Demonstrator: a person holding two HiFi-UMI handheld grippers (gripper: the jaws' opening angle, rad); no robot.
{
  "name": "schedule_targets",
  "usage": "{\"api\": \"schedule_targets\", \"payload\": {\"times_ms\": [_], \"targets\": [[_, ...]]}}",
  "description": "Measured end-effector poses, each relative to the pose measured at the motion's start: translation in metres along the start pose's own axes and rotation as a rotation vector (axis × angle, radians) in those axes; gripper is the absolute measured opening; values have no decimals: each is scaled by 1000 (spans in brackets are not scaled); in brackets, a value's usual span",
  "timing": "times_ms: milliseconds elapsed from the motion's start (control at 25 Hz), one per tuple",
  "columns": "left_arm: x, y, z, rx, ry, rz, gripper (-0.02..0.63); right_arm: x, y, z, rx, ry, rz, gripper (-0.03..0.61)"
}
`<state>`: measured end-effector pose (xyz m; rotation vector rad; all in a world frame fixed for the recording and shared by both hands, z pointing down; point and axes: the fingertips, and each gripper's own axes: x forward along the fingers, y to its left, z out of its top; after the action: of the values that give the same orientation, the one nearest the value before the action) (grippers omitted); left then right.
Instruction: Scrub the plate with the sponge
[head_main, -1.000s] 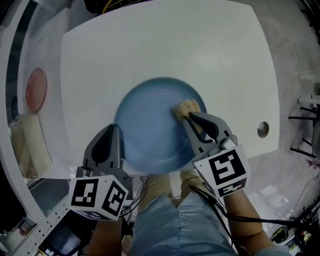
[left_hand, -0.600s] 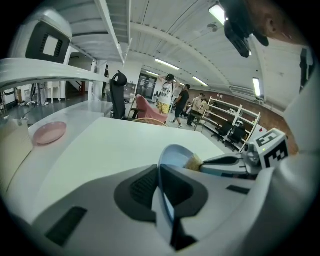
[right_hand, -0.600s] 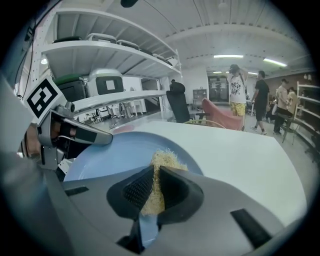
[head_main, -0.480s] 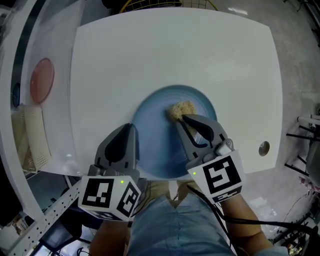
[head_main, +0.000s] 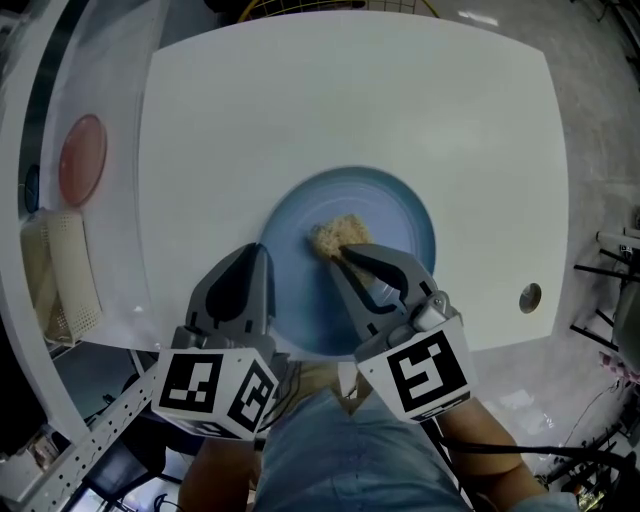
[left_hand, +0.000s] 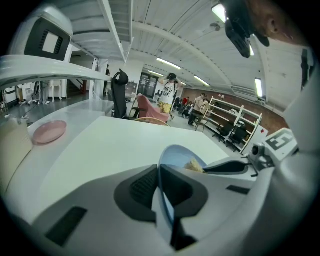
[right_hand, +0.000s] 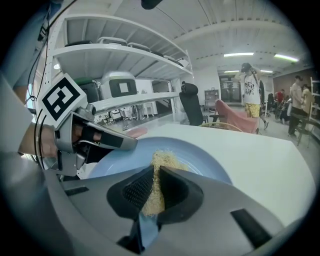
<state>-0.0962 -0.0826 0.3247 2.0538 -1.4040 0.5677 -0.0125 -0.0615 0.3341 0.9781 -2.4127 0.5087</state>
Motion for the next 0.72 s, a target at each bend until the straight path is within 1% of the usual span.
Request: {"api": "schedule_targets", "payload": {"times_ms": [360,560,720], "targets": [[0,2,-1,18,4,8,25,-10,24,-15,12,19,49,43],[0,3,-5,27,8,11,25,-20,27,-32,23,44,41,43],[-2,3,-9,28,9,10,25,-28,22,-44,44,59,15,43]]}}
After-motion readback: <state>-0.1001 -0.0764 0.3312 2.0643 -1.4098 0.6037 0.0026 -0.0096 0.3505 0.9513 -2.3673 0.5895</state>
